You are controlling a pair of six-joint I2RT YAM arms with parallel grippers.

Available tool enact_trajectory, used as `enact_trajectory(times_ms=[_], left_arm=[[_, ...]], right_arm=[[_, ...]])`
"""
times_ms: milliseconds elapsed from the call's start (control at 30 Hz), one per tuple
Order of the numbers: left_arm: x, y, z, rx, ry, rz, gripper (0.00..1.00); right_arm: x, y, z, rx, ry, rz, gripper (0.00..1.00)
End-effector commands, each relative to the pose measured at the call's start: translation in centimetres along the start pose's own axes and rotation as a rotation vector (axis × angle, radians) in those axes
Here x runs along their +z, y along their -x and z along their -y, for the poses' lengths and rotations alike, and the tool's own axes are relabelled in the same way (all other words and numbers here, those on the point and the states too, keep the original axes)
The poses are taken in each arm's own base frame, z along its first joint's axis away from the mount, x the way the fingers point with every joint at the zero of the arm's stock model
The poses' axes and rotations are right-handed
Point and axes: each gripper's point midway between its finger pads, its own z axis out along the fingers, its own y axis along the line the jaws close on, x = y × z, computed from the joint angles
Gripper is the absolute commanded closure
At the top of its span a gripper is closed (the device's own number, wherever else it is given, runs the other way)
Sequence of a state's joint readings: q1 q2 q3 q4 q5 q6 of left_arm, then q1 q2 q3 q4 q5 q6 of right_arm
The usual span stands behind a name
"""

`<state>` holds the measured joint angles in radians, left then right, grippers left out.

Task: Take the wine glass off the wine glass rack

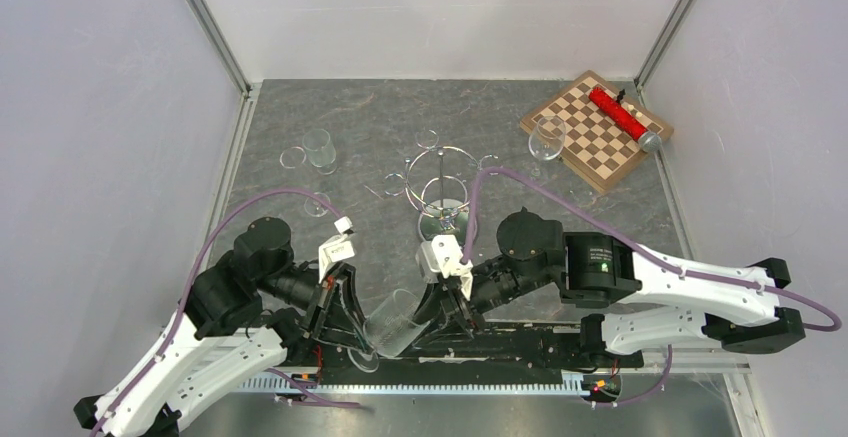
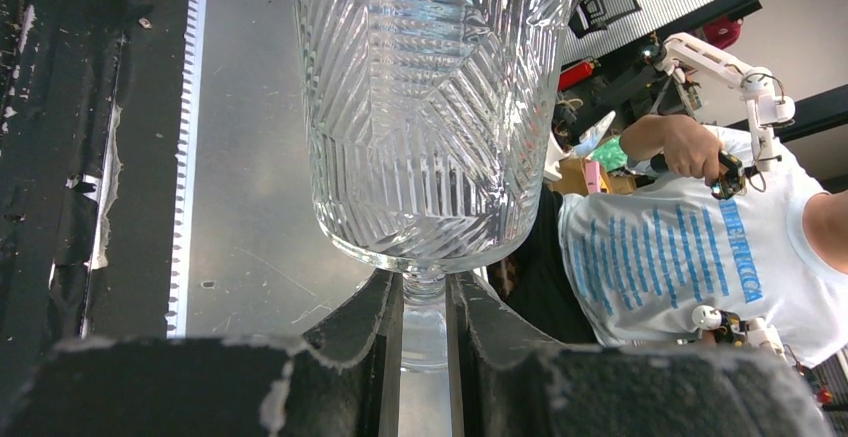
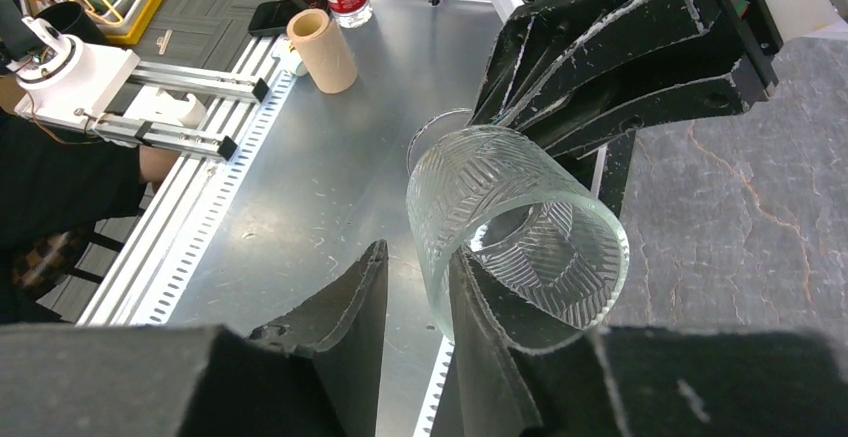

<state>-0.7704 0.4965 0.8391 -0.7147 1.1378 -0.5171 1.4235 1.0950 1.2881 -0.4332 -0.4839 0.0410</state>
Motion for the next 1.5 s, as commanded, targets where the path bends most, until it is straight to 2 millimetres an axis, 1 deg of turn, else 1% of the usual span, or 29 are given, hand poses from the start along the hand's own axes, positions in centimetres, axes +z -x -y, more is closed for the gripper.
enact_trajectory(times_ms=[0, 33, 67, 100, 133, 167, 300, 333, 400, 533, 600, 667, 767, 900, 967, 1100, 1167, 1300, 1367, 1467], left_arm=[[-0.4, 0.9, 1.9, 0.128, -0.048, 0.017, 0.98], [-0.4, 0.9, 1.9, 0.126, -0.047, 0.017, 0.98], [-0.4, 0.9, 1.9, 0.129, -0.048, 0.017, 0.98], [-0.5, 0.9, 2.0, 0.131, -0.048, 0.017, 0.98], [-0.5, 0.9, 2.0, 0.133, -0.047, 0.018, 0.98], [-0.5, 0.9, 2.0, 0.133, -0.046, 0.019, 0.98], [-0.4, 0.9, 1.6, 0.128, -0.031, 0.021, 0.97], [-0.4, 0.9, 1.4, 0.126, -0.024, 0.021, 0.94], [-0.3, 1.0, 1.0, 0.120, -0.005, 0.025, 0.83], [-0.3, 1.2, 0.4, 0.117, 0.026, 0.036, 0.54], [-0.3, 1.4, -0.4, 0.119, 0.069, 0.047, 0.46], [-0.3, 1.6, -1.2, 0.120, 0.110, 0.060, 0.40], [-0.3, 2.1, -1.9, 0.120, 0.150, 0.074, 0.35], [-0.4, 2.8, -3.0, 0.123, 0.214, 0.097, 0.30], [-0.4, 3.1, -3.8, 0.114, 0.248, 0.105, 0.28], [-0.5, 3.8, -5.4, 0.095, 0.322, 0.128, 0.28], [-0.4, 4.0, -5.9, 0.095, 0.336, 0.145, 0.28], [-0.3, 4.1, -6.1, 0.097, 0.328, 0.154, 0.28], [-0.2, 4.0, -6.4, 0.091, 0.331, 0.151, 0.28], [-0.2, 3.8, -6.7, 0.085, 0.339, 0.146, 0.28]], right_arm=[[0.6, 1.3, -0.9, -0.009, 0.075, 0.047, 0.71], [0.7, 1.3, -0.9, -0.006, 0.078, 0.044, 0.75], [0.8, 1.1, -0.8, -0.003, 0.079, 0.041, 0.81], [0.8, 1.1, -0.8, -0.002, 0.082, 0.040, 0.91], [0.8, 1.0, -0.8, 0.002, 0.086, 0.038, 0.98], [0.8, 1.0, -0.8, 0.001, 0.091, 0.039, 1.00], [0.8, 0.9, -0.8, 0.002, 0.093, 0.044, 1.00], [0.8, 0.9, -0.8, 0.005, 0.089, 0.047, 1.00], [0.7, 0.9, -0.5, 0.005, 0.074, 0.056, 1.00], [0.3, 1.1, -0.4, 0.000, 0.056, 0.073, 1.00], [0.0, 0.9, -0.4, 0.000, 0.046, 0.074, 1.00], [-0.4, 0.6, -0.4, 0.007, 0.031, 0.078, 1.00], [-1.2, -0.2, -0.4, 0.015, 0.009, 0.084, 1.00], [-2.4, -1.6, -0.2, 0.036, -0.042, 0.081, 1.00], [-3.2, -2.6, 0.5, 0.051, -0.106, 0.061, 1.00], [-5.0, -5.0, 2.8, 0.087, -0.281, 0.001, 1.00], [-6.0, -6.5, 4.3, 0.116, -0.393, -0.044, 1.00], [-7.9, -10.3, 6.9, 0.173, -0.585, -0.161, 1.00], [-8.8, -11.6, 8.0, 0.198, -0.657, -0.192, 1.00], [-10.7, -13.2, 9.9, 0.250, -0.777, -0.225, 1.00]])
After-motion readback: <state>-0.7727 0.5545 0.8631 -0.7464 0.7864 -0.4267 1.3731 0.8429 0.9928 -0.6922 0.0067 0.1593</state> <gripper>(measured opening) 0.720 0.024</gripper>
